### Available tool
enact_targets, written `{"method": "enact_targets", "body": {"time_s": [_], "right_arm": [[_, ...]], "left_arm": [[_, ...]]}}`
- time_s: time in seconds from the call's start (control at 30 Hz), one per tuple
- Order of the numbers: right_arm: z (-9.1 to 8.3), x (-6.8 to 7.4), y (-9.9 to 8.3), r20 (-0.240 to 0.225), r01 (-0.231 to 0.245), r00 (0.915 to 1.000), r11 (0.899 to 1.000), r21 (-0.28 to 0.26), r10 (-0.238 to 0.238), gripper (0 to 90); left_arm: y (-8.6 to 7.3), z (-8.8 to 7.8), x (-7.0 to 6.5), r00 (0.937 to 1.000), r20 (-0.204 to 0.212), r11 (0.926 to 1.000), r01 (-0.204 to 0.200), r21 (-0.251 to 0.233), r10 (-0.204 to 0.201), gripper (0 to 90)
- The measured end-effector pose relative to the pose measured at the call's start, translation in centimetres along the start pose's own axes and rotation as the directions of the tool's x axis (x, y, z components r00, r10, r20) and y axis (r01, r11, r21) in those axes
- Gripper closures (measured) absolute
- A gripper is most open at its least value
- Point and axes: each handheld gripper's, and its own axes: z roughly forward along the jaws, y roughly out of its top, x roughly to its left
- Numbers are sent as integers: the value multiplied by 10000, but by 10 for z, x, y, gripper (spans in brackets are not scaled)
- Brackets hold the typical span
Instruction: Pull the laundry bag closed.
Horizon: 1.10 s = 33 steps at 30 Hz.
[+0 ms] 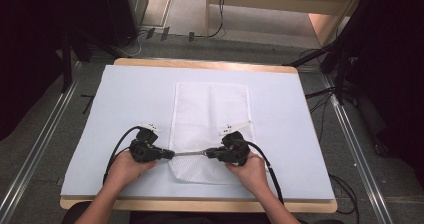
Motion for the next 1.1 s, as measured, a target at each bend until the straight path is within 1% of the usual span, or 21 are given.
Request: {"method": "enact_targets", "body": {"time_s": [0.03, 0.07, 0.13, 0.2, 0.27, 0.33, 0.53, 0.63, 0.67, 0.77, 0.87, 0.93, 0.97, 1.1], "right_arm": [[-3, -2, -2, 26, 80, 10000, 9999, -65, -80, 887], [-5, -3, -3, 54, -4, 10000, 10000, -1, 4, 887], [-8, -5, -5, 106, -18, 9999, 10000, -61, 18, 887], [-13, -9, -8, 74, -210, 9998, 9997, -96, 210, 887], [-18, -13, -12, 127, -277, 9995, 9994, -183, 280, 887], [-24, -17, -15, 301, -356, 9989, 9993, -146, 361, 887], [-45, -32, -29, 535, -742, 9957, 9968, -313, 758, 887], [-51, -35, -31, 550, -801, 9951, 9960, -400, 823, 887], [-56, -37, -34, 600, -837, 9945, 9954, -466, 864, 887], [-62, -40, -38, 653, -821, 9942, 9953, -508, 853, 887], [-67, -44, -42, 699, -1003, 9921, 9934, -565, 1041, 886], [-69, -45, -44, 724, -995, 9920, 9933, -590, 1037, 887], [-72, -47, -46, 762, -1125, 9902, 9916, -632, 1172, 886], [-74, -48, -49, 755, -1080, 9908, 9922, -630, 1126, 886]], "left_arm": [[0, 0, 0, 10000, 39, 10000, 23, -28, -23, 900], [0, 0, 0, 10000, 30, 10000, 22, -16, -22, 900], [0, 0, 0, 10000, 57, 10000, 33, -25, -33, 900], [0, 0, 0, 10000, 61, 10000, 34, -24, -34, 900], [0, 0, 0, 10000, 61, 10000, 32, -27, -31, 900], [0, 0, 1, 10000, 73, 10000, 36, -31, -36, 900], [0, 0, 1, 10000, 65, 10000, 54, 0, -54, 900], [0, 0, 0, 10000, 36, 10000, 34, 13, -34, 900], [0, 0, 1, 10000, 72, 10000, 66, -1, -66, 900], [0, 0, 1, 9999, 97, 10000, 66, -4, -66, 900], [0, 0, 1, 9999, 107, 10000, 61, 8, -61, 900], [0, 0, 1, 9999, 119, 10000, 48, 10, -48, 900], [1, 0, 1, 9999, 122, 10000, 42, 34, -42, 900], [1, 0, 2, 9999, 138, 10000, 31, 43, -32, 900]]}}
